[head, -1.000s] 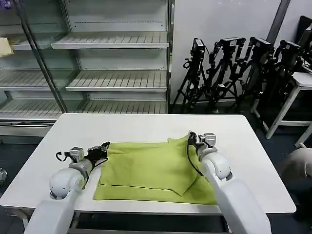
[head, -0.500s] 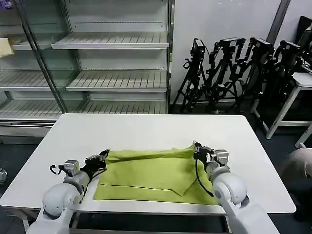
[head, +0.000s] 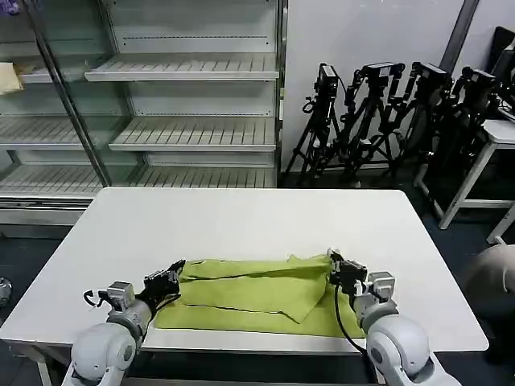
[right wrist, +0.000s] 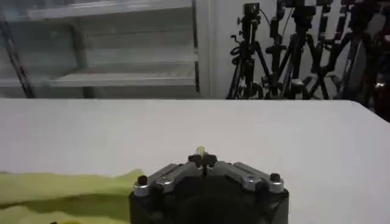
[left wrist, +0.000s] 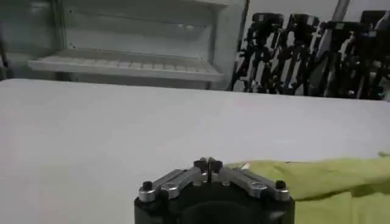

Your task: Fold and organize the clothes.

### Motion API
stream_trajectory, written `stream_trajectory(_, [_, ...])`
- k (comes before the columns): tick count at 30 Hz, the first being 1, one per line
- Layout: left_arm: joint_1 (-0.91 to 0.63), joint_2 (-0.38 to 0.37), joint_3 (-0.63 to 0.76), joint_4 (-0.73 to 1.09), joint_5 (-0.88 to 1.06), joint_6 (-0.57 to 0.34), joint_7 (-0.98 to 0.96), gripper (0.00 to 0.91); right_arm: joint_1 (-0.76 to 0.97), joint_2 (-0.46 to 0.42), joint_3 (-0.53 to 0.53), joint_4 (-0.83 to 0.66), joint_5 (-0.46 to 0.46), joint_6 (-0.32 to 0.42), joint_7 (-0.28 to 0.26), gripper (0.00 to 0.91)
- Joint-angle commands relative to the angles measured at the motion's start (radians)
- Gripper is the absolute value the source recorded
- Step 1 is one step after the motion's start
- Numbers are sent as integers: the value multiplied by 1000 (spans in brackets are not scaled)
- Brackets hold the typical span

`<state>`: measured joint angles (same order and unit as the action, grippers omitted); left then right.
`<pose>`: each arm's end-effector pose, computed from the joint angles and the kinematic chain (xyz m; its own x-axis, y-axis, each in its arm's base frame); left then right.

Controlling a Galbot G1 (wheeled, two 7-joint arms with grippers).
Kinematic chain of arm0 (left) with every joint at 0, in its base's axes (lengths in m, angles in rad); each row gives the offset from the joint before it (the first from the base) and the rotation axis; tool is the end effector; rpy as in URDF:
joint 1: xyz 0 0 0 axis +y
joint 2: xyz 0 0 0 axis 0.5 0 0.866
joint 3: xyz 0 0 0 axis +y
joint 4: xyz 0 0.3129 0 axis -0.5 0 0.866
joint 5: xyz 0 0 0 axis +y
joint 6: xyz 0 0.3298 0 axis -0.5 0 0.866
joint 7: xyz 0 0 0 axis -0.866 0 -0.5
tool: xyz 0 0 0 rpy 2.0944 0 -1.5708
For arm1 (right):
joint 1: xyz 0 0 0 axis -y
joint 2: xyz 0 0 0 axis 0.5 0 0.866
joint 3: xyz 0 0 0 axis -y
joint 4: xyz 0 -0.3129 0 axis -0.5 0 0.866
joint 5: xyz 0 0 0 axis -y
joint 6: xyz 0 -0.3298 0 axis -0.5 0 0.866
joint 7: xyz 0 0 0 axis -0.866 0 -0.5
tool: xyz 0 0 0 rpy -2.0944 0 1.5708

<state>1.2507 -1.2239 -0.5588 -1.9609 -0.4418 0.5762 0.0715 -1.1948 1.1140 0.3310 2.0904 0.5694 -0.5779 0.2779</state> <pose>0.2636 0.0738 -0.2307 -0.9002 0.2109 0.3809 0.1800 0.9769 -0.1154 0.2547 -0.0166 -0.1976 -0.9230 -0.1668 0.3468 -0.1608 0.9859 0.0461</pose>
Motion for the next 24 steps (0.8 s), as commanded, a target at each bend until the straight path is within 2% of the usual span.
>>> stream_trajectory(1, [32,-10,-10,-8,8,1,-2,20,-60,-7,25,37,-12,0,-3,0])
stream_trajectory(22, [42,28,-13,-16,5,1,-2,20,-88,-9,31,43,-42,-2,-9,0])
stream_trajectory(23, [48,28,-12,-20,9,1,-3,81,-91,-11,31,43,-47,-2,-19,0])
stream_trajectory(24, [55,27,-12,-23,12,2,-2,907,-97,-15,31,47,-51,-2,-27,907])
